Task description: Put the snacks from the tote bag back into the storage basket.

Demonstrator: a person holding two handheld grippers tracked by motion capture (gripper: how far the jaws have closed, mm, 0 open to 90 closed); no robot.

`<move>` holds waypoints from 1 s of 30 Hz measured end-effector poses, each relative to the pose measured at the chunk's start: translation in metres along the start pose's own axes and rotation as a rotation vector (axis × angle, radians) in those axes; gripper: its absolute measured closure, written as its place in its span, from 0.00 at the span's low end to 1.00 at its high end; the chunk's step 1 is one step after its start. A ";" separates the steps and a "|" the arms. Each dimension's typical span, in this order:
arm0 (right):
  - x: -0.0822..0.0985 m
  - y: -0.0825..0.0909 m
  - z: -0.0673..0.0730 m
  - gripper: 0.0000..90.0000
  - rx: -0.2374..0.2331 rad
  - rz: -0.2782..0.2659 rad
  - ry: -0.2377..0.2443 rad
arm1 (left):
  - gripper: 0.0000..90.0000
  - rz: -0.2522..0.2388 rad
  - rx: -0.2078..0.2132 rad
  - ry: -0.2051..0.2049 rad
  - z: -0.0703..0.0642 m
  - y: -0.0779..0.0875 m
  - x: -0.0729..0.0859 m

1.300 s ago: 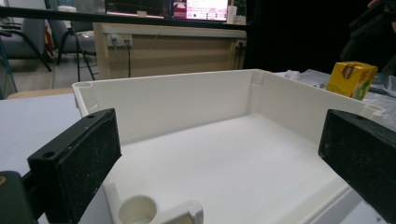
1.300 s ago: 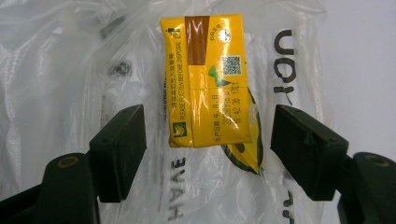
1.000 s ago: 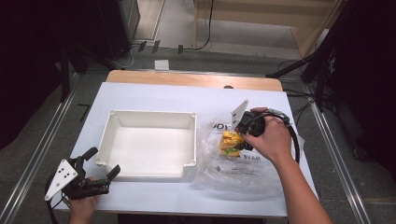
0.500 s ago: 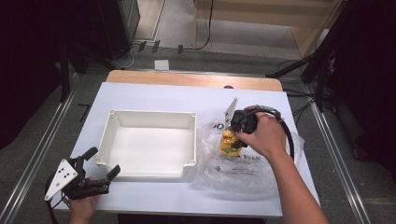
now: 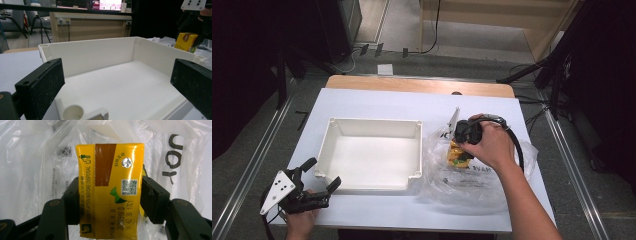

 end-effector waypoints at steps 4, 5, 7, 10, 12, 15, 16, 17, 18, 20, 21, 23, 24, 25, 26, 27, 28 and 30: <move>-0.001 -0.001 0.001 0.55 -0.003 0.001 0.007 | 0.00 0.000 -0.002 -0.001 0.000 0.000 0.000; -0.001 -0.001 0.002 0.55 0.001 0.000 0.011 | 0.00 0.000 -0.002 -0.001 0.000 0.000 0.000; -0.001 0.000 0.002 0.56 0.010 0.001 0.013 | 0.00 0.000 -0.001 -0.002 0.000 0.000 0.000; -0.001 0.001 0.003 0.57 0.016 -0.001 0.008 | 0.00 0.000 0.000 -0.002 0.000 0.000 0.000; -0.002 0.001 0.004 0.57 0.022 0.004 0.006 | 0.00 0.001 -0.001 -0.002 0.000 0.000 0.000; -0.003 0.001 0.002 0.57 0.024 0.001 0.012 | 0.00 0.001 -0.002 -0.003 0.000 0.000 0.000; -0.003 0.002 0.002 0.58 0.025 -0.002 0.015 | 0.00 0.001 -0.001 -0.002 0.000 0.000 0.000; -0.003 0.002 0.002 0.58 0.025 -0.002 0.015 | 0.00 0.001 -0.001 -0.002 0.000 0.000 0.000; -0.004 0.002 0.002 0.58 0.025 -0.001 0.014 | 0.00 0.000 -0.001 -0.002 0.000 0.000 0.000; -0.005 0.005 0.003 0.58 0.016 0.011 0.007 | 0.00 0.000 -0.001 0.000 0.000 0.000 0.000; -0.006 0.005 0.003 0.58 0.017 0.005 0.015 | 0.00 -0.001 -0.001 0.001 0.000 0.000 0.000; -0.007 0.008 0.002 0.58 0.021 0.009 0.018 | 0.00 -0.001 0.000 0.001 0.000 0.000 0.000; -0.007 0.008 0.002 0.58 0.021 0.009 0.018 | 0.00 -0.001 0.000 0.001 0.000 0.000 0.000; -0.007 0.009 0.002 0.58 0.020 0.010 0.018 | 0.00 -0.003 0.000 0.002 0.000 0.000 0.000; -0.008 0.013 0.002 0.58 0.019 0.012 0.019 | 0.00 -0.003 0.000 0.003 0.000 0.000 0.000; -0.009 0.014 0.002 0.58 0.024 0.009 0.025 | 0.00 -0.005 0.000 0.005 0.000 0.000 0.000; -0.009 0.017 0.002 0.58 0.019 0.013 0.020 | 0.00 -0.004 0.000 0.006 0.001 0.000 0.000; -0.010 0.021 0.002 0.58 0.027 0.009 0.019 | 0.00 -0.005 0.000 0.006 0.001 0.000 0.000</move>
Point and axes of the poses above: each handheld gripper's, and its own axes: y roughly backward along the jaws, x roughly out of its underside, z roughly to its left, the point moved 5 cm from there along -y, roughly forward along the jaws, and after that the axes turned 2 degrees about z, right-handed, at the moved point
